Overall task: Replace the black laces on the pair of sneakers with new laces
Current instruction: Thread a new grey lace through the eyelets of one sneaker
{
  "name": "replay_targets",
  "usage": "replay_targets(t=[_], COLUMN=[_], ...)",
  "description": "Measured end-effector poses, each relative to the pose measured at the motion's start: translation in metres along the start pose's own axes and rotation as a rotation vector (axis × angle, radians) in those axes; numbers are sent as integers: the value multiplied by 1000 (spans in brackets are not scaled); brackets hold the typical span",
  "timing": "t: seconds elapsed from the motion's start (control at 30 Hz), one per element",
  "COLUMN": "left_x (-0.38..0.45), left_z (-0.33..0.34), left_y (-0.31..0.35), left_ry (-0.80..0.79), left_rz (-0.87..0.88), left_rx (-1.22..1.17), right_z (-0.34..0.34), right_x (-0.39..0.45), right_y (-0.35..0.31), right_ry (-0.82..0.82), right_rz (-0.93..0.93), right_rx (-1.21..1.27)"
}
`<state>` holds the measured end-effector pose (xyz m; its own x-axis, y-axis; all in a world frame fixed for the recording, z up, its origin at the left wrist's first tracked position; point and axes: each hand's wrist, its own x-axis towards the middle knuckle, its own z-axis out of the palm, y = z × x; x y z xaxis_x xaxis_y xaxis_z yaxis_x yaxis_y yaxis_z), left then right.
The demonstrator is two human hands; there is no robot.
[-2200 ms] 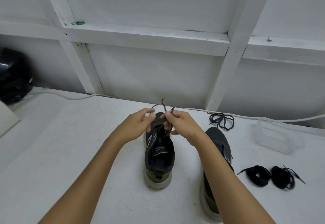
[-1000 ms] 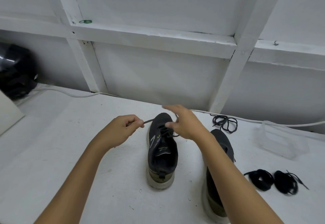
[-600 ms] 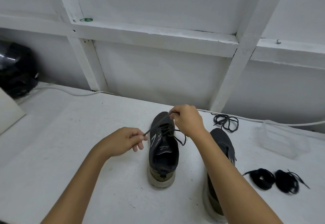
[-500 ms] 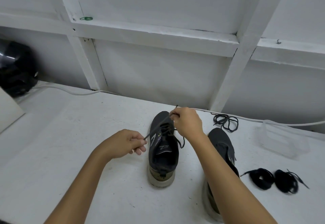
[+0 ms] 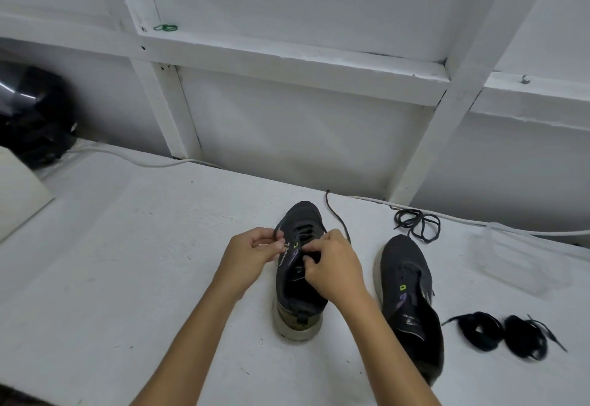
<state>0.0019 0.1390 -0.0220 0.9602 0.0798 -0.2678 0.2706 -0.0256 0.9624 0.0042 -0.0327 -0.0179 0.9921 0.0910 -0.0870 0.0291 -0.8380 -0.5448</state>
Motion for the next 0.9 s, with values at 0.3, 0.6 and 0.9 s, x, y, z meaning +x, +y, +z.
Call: replay_targets(t=[0.3,0.6,0.9], left_x=[6,12,6], left_z=[11,2,4], left_y=[-7,-5,-5], left_ry=[102,17,41], left_rz=[192,237,208], left_rx=[418,522,434], right_z=[9,13,14], right_x=[5,7,7], right_y=[1,1,4], right_ry=[50,50,52], right_rz=[16,44,24], right_rx=[100,169,182])
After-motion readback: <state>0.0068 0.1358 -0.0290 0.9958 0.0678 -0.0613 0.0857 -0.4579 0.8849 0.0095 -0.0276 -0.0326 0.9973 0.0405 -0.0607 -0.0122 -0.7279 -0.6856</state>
